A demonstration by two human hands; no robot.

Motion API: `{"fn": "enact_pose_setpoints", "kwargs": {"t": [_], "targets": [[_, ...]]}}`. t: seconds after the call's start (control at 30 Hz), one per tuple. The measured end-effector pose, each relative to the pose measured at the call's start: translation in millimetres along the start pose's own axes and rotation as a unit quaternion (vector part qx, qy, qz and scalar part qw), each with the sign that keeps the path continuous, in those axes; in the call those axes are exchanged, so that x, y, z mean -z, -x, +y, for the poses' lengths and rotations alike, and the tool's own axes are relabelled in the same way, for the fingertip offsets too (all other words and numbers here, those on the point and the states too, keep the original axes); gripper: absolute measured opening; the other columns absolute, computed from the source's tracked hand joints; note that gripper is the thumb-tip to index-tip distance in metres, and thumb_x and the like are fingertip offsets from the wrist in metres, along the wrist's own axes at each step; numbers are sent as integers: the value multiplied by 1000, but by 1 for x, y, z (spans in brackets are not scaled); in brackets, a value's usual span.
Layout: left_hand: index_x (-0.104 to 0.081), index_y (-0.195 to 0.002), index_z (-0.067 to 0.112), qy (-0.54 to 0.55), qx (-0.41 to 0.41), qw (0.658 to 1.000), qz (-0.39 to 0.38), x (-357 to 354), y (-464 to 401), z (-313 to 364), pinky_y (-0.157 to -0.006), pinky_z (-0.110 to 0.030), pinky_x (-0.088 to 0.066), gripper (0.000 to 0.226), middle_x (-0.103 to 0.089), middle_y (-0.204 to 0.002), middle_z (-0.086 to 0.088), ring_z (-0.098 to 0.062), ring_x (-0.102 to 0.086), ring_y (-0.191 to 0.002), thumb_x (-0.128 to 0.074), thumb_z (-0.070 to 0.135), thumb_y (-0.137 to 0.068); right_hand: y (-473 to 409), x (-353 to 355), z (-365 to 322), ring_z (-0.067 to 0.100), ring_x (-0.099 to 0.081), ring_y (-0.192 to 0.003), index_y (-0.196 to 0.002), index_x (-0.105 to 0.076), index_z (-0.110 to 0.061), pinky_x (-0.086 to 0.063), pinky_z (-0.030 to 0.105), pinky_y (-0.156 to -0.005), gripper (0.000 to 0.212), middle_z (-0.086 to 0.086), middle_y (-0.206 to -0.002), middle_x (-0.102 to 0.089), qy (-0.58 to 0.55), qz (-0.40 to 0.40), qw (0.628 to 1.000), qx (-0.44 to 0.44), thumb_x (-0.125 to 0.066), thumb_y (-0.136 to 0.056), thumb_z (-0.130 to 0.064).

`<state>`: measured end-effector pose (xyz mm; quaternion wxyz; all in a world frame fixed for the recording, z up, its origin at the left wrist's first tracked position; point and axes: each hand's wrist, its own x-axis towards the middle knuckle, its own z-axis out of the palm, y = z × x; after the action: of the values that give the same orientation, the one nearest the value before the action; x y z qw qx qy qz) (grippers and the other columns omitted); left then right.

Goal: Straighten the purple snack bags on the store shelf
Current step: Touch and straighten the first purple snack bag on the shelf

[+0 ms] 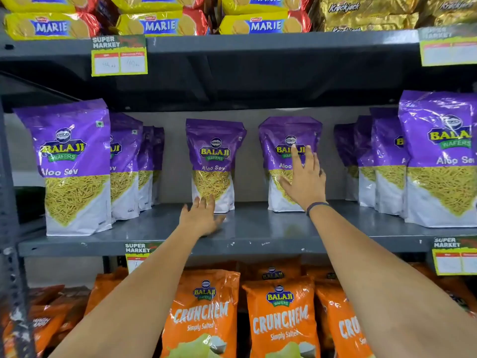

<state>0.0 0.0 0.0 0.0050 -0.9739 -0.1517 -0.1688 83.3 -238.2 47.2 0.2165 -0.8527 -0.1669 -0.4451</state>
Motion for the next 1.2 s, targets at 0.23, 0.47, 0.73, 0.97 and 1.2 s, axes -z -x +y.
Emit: {"fn": "enact_pose_setpoints", "kwargs": {"t": [0.23, 0.47, 0.73, 0.97, 1.2], "targets": [[-30, -152, 19, 58, 20, 993, -103, -7, -7, -6, -120, -50, -24, 71, -27, -162, -12, -33, -29, -147, -26, 60, -93, -16, -28, 7, 48, -12, -141, -152, -3, -29, -31, 64, -103, 107, 19, -158, 0, -51, -125, 983, -123, -69, -73, -59], [-56, -129, 18, 66, 14, 993, -95, -11, -10, -11, -113, -48, -35, 64, -48, -149, -11, -31, -45, -135, -25, 62, -93, -23, -57, 11, 51, -9, -141, -150, 13, -33, -30, 71, -99, 131, 19, -158, 16, -82, -145, 967, -193, -76, -60, -66], [-57, -128, 24, 77, 24, 993, -90, -11, -12, -8, -112, -45, -34, 57, -48, -149, -6, -27, -45, -135, -28, 59, -94, -24, -74, 10, 47, -35, -129, -149, 15, -36, -44, 64, -92, 135, 23, -155, -2, -78, -110, 967, -215, -83, -59, -53], [-54, -133, 24, 70, 23, 993, -92, -11, -12, -8, -113, -45, -34, 59, -47, -150, -8, -28, -44, -136, -27, 59, -94, -24, -70, 12, 41, -44, -120, -149, 15, -35, -46, 56, -89, 130, 22, -149, -16, -64, -116, 969, -208, -82, -64, -49], [-54, -134, 25, 69, 25, 993, -90, -11, -12, -9, -113, -44, -34, 59, -47, -150, -8, -28, -44, -136, -27, 59, -94, -20, -61, 13, 42, -41, -122, -148, 17, -36, -46, 57, -89, 130, 21, -148, -17, -66, -127, 969, -202, -82, -65, -48]]}}
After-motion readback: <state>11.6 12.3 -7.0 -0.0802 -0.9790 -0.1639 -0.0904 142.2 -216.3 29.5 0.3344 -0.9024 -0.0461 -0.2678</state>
